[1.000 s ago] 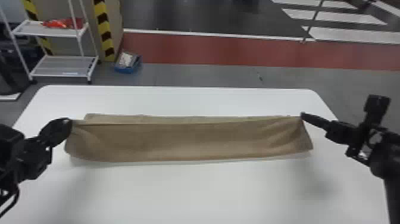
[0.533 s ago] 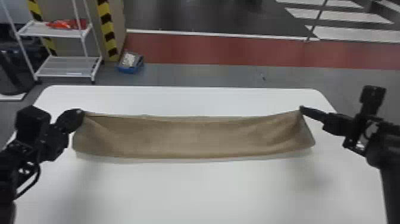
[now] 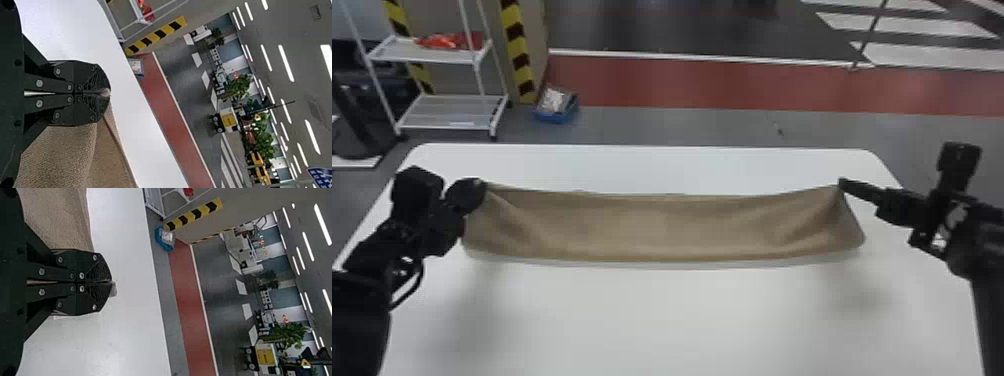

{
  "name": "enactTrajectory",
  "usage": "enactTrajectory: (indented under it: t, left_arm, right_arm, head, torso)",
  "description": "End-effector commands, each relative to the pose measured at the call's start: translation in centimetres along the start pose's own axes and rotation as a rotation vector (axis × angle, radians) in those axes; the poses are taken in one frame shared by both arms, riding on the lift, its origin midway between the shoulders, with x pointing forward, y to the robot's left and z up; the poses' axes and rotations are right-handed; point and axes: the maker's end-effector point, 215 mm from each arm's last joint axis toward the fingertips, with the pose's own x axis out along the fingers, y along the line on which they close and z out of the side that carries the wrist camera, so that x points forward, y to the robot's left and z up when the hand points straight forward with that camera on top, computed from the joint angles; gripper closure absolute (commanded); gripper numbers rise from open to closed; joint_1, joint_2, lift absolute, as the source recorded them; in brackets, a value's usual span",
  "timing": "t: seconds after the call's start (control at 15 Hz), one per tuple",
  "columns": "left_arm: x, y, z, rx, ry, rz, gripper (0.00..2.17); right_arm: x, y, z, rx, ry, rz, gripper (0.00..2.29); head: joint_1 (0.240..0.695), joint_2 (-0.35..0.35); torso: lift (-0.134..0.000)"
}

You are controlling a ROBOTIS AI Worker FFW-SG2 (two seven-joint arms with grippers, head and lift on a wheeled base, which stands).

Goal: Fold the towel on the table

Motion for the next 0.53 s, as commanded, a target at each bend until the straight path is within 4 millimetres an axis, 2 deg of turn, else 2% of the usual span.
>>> enactTrajectory:
  t: [0.0,0.47]
  left_arm:
    - [0.4,0.2,0.4,0.001,-0.003,0.002,1.34]
    - [0.8,1.1,1.5,0.009,-0.020,0.009,1.34]
  right_arm:
    - [0.1,-0.3,0.5,-0.009,-0.023,-0.007,1.65]
    - [0.6,-0.9,1.6,-0.002,-0.037,-0.032,1.65]
  head:
    - [0.695,-0.110]
    - [0.693,-0.117]
  torso:
    - [-0.123]
    - [-0.123]
